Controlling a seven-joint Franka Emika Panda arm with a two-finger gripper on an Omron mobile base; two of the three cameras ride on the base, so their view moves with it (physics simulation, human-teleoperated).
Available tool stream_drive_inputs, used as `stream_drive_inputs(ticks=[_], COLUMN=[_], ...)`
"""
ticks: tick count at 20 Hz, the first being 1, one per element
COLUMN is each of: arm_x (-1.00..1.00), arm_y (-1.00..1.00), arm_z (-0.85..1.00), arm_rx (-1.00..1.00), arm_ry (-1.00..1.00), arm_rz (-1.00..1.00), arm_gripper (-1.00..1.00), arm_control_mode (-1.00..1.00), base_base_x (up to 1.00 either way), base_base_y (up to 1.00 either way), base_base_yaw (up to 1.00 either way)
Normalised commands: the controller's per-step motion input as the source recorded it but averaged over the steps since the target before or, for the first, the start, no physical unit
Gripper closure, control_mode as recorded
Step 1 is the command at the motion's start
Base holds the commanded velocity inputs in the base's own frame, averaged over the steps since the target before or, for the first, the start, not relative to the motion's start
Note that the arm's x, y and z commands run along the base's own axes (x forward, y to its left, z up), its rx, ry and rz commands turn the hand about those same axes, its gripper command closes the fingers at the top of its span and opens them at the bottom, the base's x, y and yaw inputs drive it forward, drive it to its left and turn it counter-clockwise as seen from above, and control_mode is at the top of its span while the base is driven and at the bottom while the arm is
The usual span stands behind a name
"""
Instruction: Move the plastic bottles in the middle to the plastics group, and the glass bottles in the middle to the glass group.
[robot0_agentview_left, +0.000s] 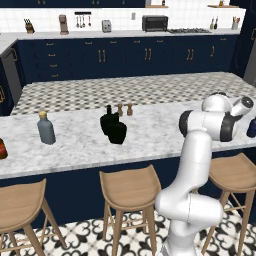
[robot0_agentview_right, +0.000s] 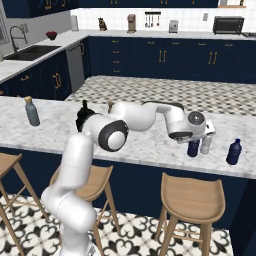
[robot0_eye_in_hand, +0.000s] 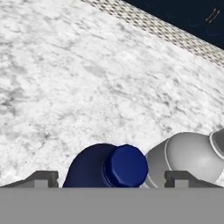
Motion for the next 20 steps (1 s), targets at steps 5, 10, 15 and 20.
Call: stream_drive_inputs(ticks=[5, 10, 15, 20], arm_x=[0.03, -0.07, -0.3, -0.08], arm_y=[0.0, 0.07, 0.36, 0.6], arm_z=[0.44, 0.53, 0.6, 0.69], arm_rx=[0.0, 0.0, 0.06, 0.0], arm_ry=[0.0, 0.01, 0.03, -0.08], arm_rz=[0.0, -0.06, -0.01, 0.0], arm_gripper=[-1.0, -1.0, -1.0, -1.0], arm_control_mode=[-1.0, -1.0, -1.0, -1.0], base_base_x=[0.0, 0.0, 0.0, 0.0], base_base_y=[0.0, 0.0, 0.0, 0.0], base_base_yaw=[0.0, 0.0, 0.0, 0.0])
